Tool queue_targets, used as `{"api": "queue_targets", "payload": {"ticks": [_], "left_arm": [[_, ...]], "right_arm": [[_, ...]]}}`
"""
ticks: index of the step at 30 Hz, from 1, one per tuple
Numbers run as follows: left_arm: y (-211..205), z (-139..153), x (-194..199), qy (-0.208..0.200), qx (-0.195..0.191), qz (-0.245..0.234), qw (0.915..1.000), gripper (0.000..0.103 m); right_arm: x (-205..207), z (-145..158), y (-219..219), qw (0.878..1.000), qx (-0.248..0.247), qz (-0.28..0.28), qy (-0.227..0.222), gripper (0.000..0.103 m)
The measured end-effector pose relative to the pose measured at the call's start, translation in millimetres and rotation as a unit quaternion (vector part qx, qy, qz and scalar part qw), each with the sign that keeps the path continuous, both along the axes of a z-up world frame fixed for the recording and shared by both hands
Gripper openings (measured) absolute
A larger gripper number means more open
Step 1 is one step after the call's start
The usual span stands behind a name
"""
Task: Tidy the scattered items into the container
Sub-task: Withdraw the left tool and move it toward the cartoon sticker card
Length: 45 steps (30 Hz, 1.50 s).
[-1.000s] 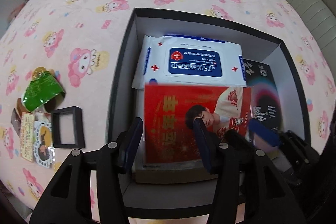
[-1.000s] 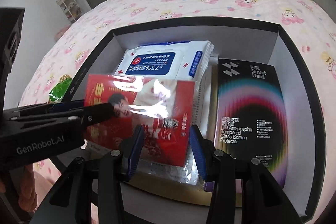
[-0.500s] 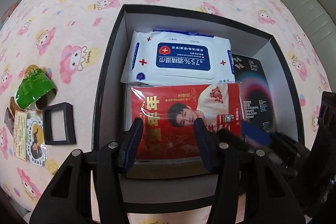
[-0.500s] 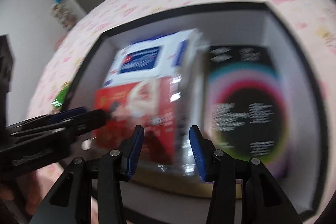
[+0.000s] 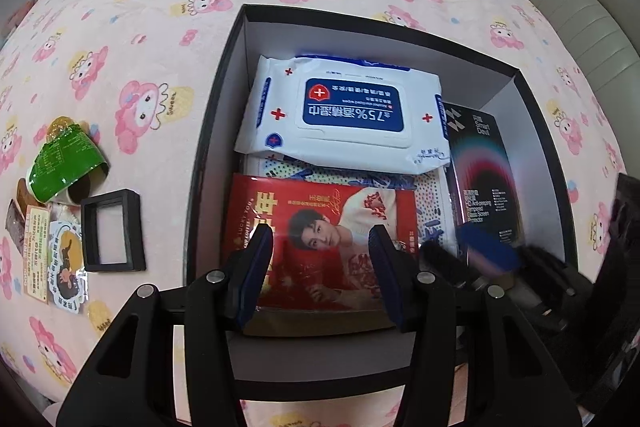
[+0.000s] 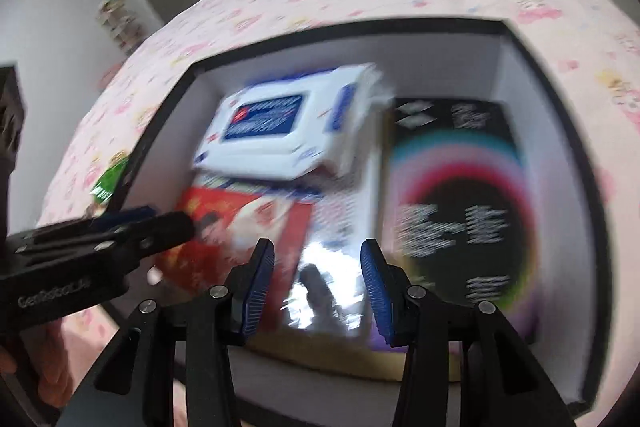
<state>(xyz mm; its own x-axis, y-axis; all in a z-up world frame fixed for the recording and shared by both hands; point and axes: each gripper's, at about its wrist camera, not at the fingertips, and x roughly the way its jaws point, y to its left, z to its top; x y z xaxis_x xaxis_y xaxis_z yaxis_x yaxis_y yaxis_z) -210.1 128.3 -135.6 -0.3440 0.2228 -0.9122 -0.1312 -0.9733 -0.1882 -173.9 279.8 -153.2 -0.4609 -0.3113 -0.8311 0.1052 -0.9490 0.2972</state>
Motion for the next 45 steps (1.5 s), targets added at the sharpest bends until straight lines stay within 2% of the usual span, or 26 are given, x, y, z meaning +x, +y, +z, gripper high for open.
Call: {"api": "queue_targets", "payload": {"ticks": [3,6,11,14,20,31,45], "left_arm": [[-2.4,1.6,6.0,0.005,0.008,-0.004,0.9999,0.051],[-2.7,9.9,17.8,0.031,0.02,-0.012,0.9992,0.051],[1.7,29.5,42.9,0.078,0.014,-0.022,0.9966,0.051],[-2.3,38.4,53.9,0.089,0.022,-0.021,0.9955,0.051],[-20.8,60.0,78.8,0.11,0.042,-0.018,0.9929,0.052],[-77.8,102.0,127.7,0.152,0.052,-0.004,0.9871,0.053],[-170.7,118.0,161.3,0.184,0.041,0.064,0.9801,0.053]], "right_arm": [[1.9,-2.2,-8.5,1.0,0.031,0.001,-0.002,0.041],[5.1,2.5,-7.5,0.998,0.06,-0.013,0.011,0.041],[12.5,15.2,-2.3,0.996,0.071,-0.035,0.033,0.041],[19.1,25.7,-8.4,0.995,0.086,-0.037,0.048,0.041],[41.3,48.8,-27.4,0.993,0.081,-0.033,0.074,0.042],[75.3,90.0,-94.5,0.988,0.095,0.009,0.123,0.044],[87.2,112.7,-192.6,0.981,0.099,0.087,0.144,0.045]]}}
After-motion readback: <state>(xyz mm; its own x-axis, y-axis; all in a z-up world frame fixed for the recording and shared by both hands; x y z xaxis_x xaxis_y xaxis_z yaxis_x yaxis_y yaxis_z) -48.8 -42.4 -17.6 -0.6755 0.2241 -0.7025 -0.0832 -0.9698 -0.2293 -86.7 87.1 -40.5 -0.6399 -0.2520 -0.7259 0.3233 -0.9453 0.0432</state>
